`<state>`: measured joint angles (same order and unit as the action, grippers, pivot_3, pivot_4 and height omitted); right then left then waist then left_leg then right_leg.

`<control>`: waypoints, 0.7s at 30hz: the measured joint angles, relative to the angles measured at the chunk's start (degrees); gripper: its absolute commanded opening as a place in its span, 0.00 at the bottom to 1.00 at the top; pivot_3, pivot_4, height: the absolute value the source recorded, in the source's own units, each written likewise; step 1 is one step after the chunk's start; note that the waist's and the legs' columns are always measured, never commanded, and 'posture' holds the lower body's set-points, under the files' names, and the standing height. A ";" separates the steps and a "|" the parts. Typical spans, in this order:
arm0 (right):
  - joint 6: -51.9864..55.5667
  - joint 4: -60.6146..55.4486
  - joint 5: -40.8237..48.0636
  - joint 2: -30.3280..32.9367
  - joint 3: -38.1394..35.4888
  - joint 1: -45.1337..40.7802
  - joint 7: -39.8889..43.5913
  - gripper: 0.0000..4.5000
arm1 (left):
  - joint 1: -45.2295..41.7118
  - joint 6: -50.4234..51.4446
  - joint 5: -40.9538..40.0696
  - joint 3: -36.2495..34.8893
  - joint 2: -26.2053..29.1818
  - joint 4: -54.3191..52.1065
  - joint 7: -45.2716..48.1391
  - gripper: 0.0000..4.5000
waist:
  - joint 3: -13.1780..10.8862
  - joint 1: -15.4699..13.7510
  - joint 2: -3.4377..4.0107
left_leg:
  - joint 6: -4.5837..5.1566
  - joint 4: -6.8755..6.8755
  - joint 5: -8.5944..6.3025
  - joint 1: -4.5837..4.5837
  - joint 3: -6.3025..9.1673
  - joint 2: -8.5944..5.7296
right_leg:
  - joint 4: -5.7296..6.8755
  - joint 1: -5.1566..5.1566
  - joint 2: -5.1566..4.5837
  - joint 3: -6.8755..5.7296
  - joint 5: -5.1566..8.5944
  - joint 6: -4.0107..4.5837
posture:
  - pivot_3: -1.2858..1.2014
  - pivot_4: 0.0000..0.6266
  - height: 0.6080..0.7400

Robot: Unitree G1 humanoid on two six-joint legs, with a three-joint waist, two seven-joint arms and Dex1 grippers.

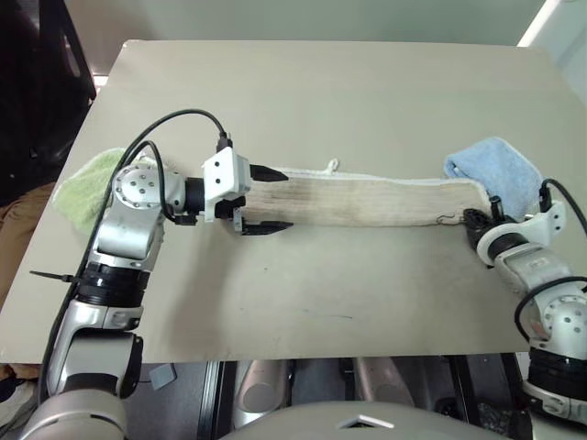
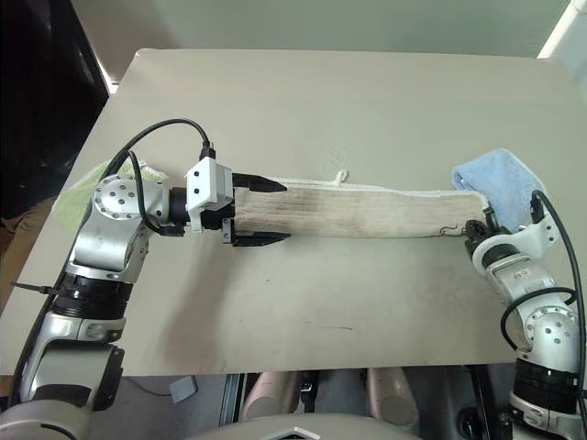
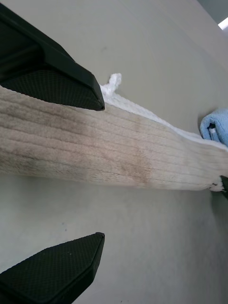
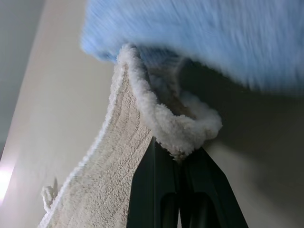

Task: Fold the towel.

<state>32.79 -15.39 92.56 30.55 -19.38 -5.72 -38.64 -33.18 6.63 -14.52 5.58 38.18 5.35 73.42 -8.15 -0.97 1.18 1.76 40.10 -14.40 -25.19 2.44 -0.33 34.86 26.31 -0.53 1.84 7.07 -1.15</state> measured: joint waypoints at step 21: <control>17.63 1.81 -55.74 8.15 44.11 -29.14 48.40 0.01 | 1.24 -0.19 0.05 -0.10 -2.38 -0.49 -4.28 0.99 | 0.01 0.32 0.05 | 0.08 0.00 -0.03 0.04 0.03 0.12 | 0.07 0.06 0.02 -0.19 0.01 0.10 | 0.52 0.24 0.97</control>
<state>50.42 -13.58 36.82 38.70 24.74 -34.86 9.76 -31.94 6.44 -14.46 5.48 35.80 4.86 69.14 -8.14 -0.66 1.23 1.84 40.10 -14.42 -25.15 2.48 -0.22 34.93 26.36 -0.50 1.65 7.08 -1.06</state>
